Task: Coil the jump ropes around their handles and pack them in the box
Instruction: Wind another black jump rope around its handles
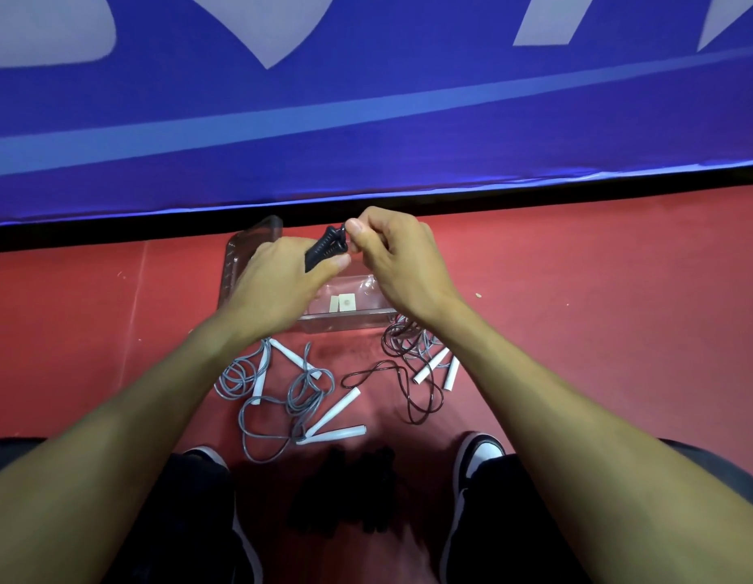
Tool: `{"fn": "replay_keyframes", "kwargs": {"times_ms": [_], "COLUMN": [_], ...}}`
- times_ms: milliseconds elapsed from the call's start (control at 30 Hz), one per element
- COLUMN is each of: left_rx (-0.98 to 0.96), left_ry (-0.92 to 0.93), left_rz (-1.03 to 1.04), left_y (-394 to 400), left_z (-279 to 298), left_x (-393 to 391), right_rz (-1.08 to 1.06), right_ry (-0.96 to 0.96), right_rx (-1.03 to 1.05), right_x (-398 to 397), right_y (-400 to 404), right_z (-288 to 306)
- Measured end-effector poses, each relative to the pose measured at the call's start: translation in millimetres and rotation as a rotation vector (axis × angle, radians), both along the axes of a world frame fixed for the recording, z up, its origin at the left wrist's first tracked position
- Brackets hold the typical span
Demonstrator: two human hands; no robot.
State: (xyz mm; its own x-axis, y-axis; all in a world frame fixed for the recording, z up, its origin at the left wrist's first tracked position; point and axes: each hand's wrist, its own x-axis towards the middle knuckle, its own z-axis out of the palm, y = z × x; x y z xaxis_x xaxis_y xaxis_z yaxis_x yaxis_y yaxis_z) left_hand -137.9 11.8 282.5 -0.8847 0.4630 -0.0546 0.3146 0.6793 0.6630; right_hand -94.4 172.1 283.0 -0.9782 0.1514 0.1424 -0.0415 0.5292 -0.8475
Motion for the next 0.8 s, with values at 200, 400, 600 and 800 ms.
{"fn": "replay_keyframes", "kwargs": {"times_ms": [200, 400, 600, 800], "left_rx": [0.09, 0.299, 0.095, 0.168], "left_ry": [-0.074, -0.346, -0.099, -0.131], "left_rz": [0.054, -0.085, -0.046, 0.023], "left_y": [2, -4, -4, -2], "left_z": [4, -2, 2, 7], "left_x": [2, -5, -3, -1], "right_rz": [-0.046, -0.113, -0.026, 0.057], "right_ry": [-0.056, -0.091, -0.114, -0.083], "right_rx": [-0.15, -0.207, -0.265, -0.323], "right_x": [-4, -6, -4, -3], "right_y": [5, 13, 6, -1], "right_z": [-1, -4, -1, 4]}}
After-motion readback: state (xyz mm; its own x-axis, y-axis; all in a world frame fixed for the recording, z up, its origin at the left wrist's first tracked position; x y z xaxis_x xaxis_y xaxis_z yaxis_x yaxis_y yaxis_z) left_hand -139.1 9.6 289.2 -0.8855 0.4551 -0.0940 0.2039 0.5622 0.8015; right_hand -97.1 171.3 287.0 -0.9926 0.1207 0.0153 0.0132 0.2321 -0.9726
